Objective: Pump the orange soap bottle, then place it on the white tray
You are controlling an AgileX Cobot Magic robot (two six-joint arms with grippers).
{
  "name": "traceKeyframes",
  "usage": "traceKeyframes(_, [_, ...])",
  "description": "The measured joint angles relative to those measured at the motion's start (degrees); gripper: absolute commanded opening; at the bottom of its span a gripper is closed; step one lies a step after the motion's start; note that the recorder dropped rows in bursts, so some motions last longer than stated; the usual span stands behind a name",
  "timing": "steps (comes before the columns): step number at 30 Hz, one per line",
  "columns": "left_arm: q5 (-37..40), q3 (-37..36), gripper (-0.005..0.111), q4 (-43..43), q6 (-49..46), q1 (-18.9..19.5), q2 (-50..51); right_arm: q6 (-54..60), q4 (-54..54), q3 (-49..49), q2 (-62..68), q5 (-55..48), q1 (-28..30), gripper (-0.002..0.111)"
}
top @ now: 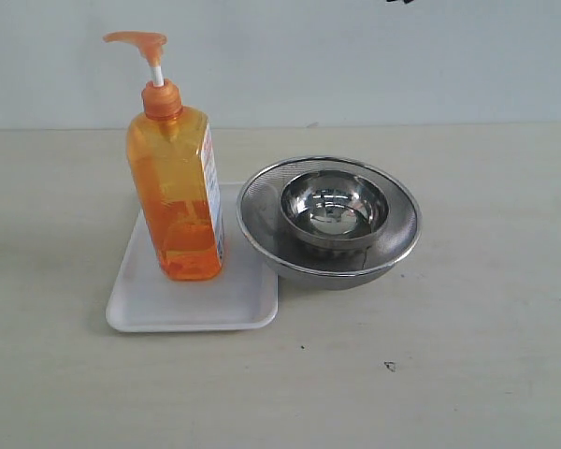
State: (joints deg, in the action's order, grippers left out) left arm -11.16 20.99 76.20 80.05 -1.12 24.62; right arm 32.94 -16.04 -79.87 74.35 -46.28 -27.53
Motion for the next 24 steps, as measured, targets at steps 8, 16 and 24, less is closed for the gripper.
traceKeyframes(8, [0.0, 0.0, 0.005, 0.0, 0.0, 0.0, -0.6, 0.0, 0.0, 0.0, 0.0, 0.0, 0.0, 0.000])
traceKeyframes(16, [0.0, 0.0, 0.005, 0.0, 0.0, 0.0, -0.6, 0.0, 0.0, 0.0, 0.0, 0.0, 0.0, 0.000])
traceKeyframes(24, [0.0, 0.0, 0.005, 0.0, 0.0, 0.0, -0.6, 0.0, 0.0, 0.0, 0.0, 0.0, 0.0, 0.000])
